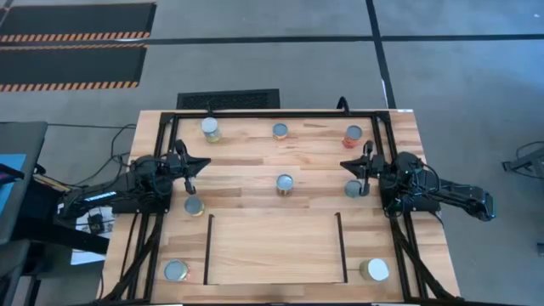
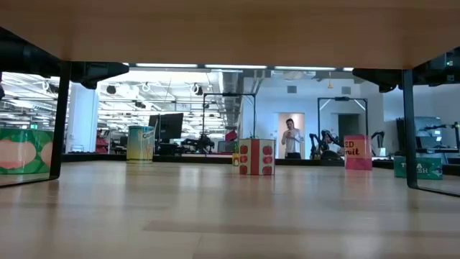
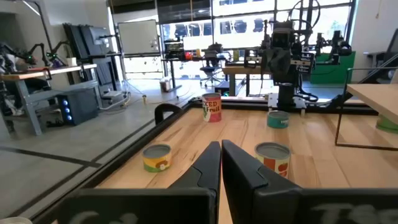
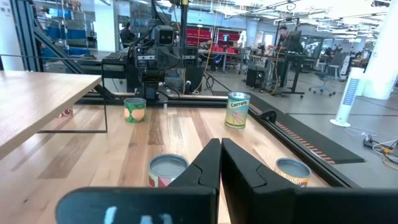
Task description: Pick and place cans onto a shelf
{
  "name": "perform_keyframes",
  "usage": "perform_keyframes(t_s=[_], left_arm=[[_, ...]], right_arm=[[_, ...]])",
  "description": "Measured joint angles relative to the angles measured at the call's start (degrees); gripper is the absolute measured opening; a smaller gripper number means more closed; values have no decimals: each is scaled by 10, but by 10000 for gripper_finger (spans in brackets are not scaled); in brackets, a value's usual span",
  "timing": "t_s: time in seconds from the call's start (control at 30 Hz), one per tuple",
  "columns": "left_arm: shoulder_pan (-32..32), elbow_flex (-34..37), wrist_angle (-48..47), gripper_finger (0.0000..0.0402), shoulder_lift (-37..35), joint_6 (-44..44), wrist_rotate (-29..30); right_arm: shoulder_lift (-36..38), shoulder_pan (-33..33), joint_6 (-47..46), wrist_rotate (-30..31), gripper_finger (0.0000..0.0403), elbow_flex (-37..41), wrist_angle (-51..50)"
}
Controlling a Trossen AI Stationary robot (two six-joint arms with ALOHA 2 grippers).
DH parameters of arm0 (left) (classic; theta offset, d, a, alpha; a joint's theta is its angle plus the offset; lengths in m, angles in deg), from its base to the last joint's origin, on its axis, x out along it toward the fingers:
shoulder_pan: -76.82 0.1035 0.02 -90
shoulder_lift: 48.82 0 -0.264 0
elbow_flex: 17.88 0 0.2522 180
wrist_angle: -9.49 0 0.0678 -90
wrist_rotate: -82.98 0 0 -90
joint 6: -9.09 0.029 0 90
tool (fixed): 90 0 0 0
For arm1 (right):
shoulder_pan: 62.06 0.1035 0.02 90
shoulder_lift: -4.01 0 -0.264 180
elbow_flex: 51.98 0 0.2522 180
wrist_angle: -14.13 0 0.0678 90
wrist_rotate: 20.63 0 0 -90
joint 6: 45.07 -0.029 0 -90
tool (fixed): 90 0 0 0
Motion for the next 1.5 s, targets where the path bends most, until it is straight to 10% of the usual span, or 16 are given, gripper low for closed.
perform_keyframes(t_s=[1.5], left_arm=[[0, -58, 38, 0, 47, -104, -82]], right_arm=[[0, 0, 0, 0, 38, 0, 0]])
